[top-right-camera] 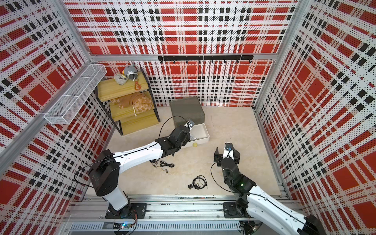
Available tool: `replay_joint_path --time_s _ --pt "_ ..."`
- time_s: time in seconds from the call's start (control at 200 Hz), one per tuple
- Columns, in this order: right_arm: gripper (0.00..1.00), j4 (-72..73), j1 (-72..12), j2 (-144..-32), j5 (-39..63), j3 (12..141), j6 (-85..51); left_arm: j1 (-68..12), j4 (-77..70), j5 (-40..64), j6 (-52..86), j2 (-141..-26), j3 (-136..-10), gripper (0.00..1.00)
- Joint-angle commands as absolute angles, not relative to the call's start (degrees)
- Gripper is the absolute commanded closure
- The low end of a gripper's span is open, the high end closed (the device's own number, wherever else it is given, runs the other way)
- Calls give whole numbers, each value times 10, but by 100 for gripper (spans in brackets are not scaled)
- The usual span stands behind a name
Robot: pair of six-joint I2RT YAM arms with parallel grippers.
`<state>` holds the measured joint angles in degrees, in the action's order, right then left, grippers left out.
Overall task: Place the wired earphones into the drawer by color
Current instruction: Place the wired earphones in the drawer.
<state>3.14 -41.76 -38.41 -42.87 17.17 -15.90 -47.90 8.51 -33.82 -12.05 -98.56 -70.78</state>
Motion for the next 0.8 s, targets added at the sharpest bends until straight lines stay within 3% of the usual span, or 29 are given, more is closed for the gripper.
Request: replay_joint_path --time_s 0.0,0.085,0.18,0.321,0.561,0.792 --pt "10 45 -413 -383 -426 166 -155 -473 73 -316 -110 -991 -727 89" --pt "10 47 -413 -387 -414 168 -153 -472 73 -303 -98 -984 -723 67" --pt "10 45 -413 -393 -394 173 -156 -469 72 -295 -80 -976 -722 50" --pt "10 43 -413 -410 -359 188 -168 -465 63 -298 -50 -952 -718 36" --pt "10 15 -412 -462 -317 225 -198 -433 12 -251 46 -862 -653 23" --pt "10 1 -412 -517 -284 270 -224 -356 -69 -147 149 -749 -510 14"
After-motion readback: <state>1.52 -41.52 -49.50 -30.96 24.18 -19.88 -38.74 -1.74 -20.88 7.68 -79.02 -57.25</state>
